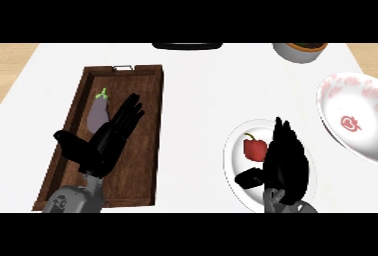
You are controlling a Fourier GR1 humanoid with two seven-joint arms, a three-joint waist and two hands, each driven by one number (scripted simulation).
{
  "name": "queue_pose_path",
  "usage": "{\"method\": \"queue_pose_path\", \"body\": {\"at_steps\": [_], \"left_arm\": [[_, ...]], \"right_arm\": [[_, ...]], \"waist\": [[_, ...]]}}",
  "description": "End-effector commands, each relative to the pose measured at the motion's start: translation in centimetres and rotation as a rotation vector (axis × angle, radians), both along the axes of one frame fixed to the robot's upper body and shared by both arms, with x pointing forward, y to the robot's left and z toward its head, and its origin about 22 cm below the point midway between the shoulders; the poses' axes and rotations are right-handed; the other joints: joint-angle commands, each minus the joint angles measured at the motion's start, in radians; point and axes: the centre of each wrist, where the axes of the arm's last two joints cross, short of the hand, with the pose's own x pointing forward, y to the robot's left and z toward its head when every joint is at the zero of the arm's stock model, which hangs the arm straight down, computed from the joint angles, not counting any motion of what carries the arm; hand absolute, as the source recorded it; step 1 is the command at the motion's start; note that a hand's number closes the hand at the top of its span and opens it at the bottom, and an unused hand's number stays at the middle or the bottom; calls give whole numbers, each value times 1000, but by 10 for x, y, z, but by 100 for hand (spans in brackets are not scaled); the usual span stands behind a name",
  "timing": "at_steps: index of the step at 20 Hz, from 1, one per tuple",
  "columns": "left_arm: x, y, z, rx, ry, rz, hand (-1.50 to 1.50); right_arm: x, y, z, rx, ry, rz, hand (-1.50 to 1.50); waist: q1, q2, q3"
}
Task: Pick the bell pepper from the plate and place it in the bowl
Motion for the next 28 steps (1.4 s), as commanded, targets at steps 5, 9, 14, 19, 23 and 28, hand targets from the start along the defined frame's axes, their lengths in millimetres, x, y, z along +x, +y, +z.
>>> {"method": "queue_pose_path", "body": {"at_steps": [5, 9, 14, 19, 23, 28], "left_arm": [[7, 8, -16, 4, 9, 3, 0], [1, -2, -10, 15, 7, -9, 0], [11, 19, -10, -5, 8, 18, 0], [8, 18, 7, 18, -10, 0, 0], [-2, 3, -7, 7, -10, -1, 0], [-1, 17, -4, -10, 6, -1, 0]], "right_arm": [[18, 13, -11, -39, 132, -122, -150], [24, 22, -12, -46, 116, -126, -150], [38, 11, -14, -45, 125, -135, -150], [29, 13, -37, -45, 123, -155, -150], [38, 15, -46, -39, 108, -153, -150], [28, 4, -55, -11, 88, -167, -150]], "waist": [[-5, 2, 0], [-2, 0, 1], [-5, 1, 1], [-6, -1, 1], [-4, 0, 1], [-8, -1, 1]]}}
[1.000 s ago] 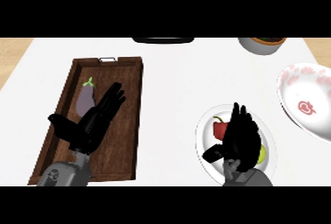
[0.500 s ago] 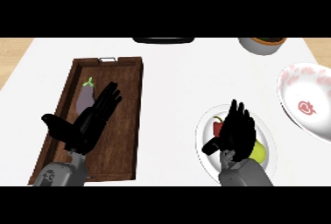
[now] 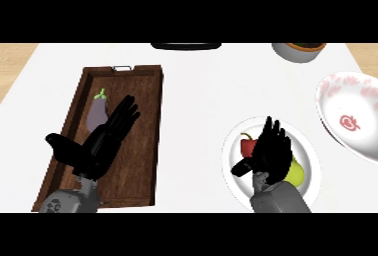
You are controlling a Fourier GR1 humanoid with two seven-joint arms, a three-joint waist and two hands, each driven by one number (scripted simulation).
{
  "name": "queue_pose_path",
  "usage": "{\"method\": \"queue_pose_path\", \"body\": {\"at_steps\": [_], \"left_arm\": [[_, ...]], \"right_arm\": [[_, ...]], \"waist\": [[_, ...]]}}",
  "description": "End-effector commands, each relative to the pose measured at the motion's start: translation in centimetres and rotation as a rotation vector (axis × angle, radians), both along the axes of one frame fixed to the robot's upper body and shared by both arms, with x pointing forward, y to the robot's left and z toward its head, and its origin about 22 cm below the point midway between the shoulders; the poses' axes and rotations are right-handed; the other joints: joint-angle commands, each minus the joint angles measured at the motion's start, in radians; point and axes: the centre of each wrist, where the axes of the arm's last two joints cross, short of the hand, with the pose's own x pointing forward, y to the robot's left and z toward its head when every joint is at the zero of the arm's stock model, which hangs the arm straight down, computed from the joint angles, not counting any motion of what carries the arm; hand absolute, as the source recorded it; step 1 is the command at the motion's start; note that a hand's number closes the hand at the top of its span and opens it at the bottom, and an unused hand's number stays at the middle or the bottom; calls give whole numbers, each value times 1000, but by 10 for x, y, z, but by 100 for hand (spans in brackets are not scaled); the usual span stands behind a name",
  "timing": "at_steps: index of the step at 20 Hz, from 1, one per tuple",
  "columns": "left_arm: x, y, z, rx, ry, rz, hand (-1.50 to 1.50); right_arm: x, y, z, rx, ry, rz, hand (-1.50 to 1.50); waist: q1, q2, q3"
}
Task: Pick the bell pepper from the plate and place it in the bowl
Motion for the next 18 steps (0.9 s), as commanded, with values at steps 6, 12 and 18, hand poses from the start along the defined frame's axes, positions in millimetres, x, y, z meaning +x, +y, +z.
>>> {"method": "queue_pose_path", "body": {"at_steps": [6, 12, 18], "left_arm": [[-17, 11, -8, 9, 5, 1, 0], [1, -9, 6, 15, 6, 13, 0], [-5, -4, 7, -5, -16, 2, 0]], "right_arm": [[-2, 3, -23, 41, -49, -123, 150], [27, 3, -21, -41, -72, -41, 150], [35, -7, -23, -71, -41, -5, 150]], "waist": [[3, 0, 0], [1, 0, 0], [0, 0, 0]]}}
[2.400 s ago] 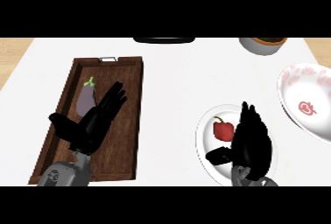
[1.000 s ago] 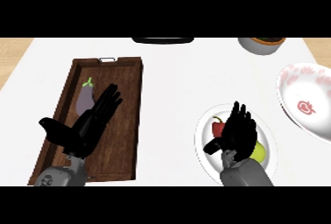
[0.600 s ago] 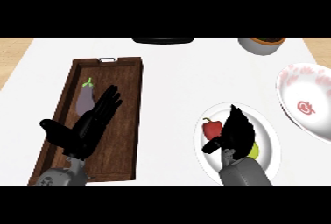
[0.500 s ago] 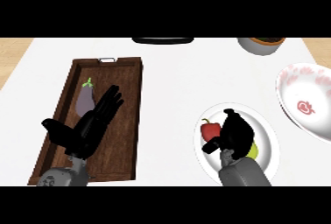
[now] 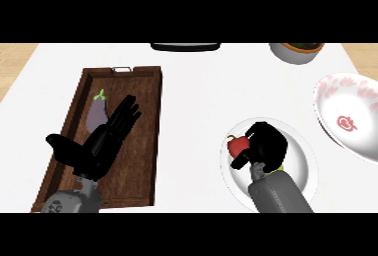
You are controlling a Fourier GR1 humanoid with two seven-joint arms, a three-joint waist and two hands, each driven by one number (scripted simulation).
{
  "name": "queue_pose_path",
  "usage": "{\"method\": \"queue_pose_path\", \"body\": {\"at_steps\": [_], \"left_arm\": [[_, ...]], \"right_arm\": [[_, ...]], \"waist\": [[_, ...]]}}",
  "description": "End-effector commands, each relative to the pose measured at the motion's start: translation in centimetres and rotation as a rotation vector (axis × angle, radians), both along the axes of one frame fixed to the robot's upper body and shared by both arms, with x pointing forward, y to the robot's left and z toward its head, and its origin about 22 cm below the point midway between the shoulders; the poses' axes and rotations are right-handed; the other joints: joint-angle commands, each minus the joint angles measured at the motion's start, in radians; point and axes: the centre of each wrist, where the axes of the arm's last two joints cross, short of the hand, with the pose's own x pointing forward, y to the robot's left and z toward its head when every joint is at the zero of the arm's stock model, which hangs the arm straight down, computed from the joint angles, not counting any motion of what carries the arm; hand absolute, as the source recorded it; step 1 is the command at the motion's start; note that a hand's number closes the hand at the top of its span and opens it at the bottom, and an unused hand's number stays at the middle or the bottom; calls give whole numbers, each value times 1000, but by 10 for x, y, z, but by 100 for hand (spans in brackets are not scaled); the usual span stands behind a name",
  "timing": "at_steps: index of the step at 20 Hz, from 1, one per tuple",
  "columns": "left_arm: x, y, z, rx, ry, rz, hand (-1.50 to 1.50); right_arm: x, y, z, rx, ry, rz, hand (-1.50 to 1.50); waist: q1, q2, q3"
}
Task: Pick the bell pepper from the plate and place it in the bowl
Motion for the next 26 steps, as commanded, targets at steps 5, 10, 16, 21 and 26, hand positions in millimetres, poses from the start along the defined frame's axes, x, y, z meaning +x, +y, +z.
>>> {"method": "queue_pose_path", "body": {"at_steps": [5, 10, 16, 21, 26], "left_arm": [[-7, 11, 2, 3, 17, -14, 0], [-2, -5, -7, -3, -10, 16, 0], [4, -9, -12, -3, 1, 9, 0], [-3, -4, 2, -1, 6, 21, 0], [-9, 15, -6, 6, 18, 14, 0]], "right_arm": [[14, 14, 1, -85, -8, -42, 150], [-21, 1, 1, -169, 80, 86, 150], [-31, -15, 25, -196, 131, 200, 150], [-66, -5, 89, -150, -70, 196, 150], [-73, -3, 163, -242, -226, 126, 150]], "waist": [[6, 11, 7], [-3, 10, 7], [-4, 10, 7], [-10, 6, 7], [-4, 5, 6]]}}
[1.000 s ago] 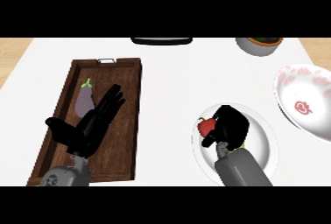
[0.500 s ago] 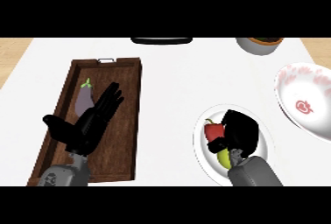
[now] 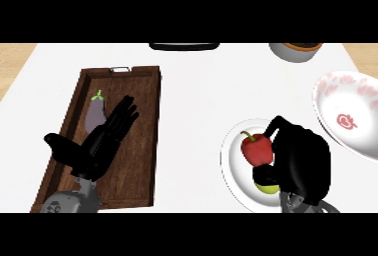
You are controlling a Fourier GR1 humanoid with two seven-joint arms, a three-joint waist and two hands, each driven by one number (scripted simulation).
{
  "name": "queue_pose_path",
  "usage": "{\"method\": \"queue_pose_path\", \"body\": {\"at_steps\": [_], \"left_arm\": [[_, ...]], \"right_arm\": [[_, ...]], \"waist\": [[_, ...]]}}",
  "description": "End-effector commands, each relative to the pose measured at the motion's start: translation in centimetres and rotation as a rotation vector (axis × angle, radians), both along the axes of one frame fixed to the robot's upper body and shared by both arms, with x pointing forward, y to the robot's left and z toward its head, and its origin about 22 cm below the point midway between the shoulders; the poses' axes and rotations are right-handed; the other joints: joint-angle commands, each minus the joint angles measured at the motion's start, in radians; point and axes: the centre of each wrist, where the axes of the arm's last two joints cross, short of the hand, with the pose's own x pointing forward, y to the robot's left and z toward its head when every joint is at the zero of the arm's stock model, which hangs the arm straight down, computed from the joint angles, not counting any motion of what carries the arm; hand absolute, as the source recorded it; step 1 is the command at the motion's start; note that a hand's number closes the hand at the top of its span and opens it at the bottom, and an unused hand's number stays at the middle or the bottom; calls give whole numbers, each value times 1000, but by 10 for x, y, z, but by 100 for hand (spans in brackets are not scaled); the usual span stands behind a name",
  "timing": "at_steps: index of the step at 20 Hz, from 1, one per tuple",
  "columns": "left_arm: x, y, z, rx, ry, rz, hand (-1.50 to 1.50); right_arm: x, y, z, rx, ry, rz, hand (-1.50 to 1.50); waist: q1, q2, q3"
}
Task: Pick the bell pepper from the plate and place it in the bowl
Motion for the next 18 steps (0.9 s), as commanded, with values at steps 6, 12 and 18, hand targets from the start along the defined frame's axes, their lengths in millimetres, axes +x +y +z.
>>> {"method": "queue_pose_path", "body": {"at_steps": [6, 12, 18], "left_arm": [[-4, 0, 13, -2, -2, -19, 0], [-11, -7, -4, 1, 5, -37, 0], [5, -11, -1, -2, 1, -3, 0]], "right_arm": [[-8, 6, 93, -71, -147, -155, 150], [6, -32, 106, -35, -207, -179, 150], [16, -91, 130, -38, -241, -222, 150]], "waist": [[13, 1, -1], [12, 4, 1], [5, 4, 1]]}}
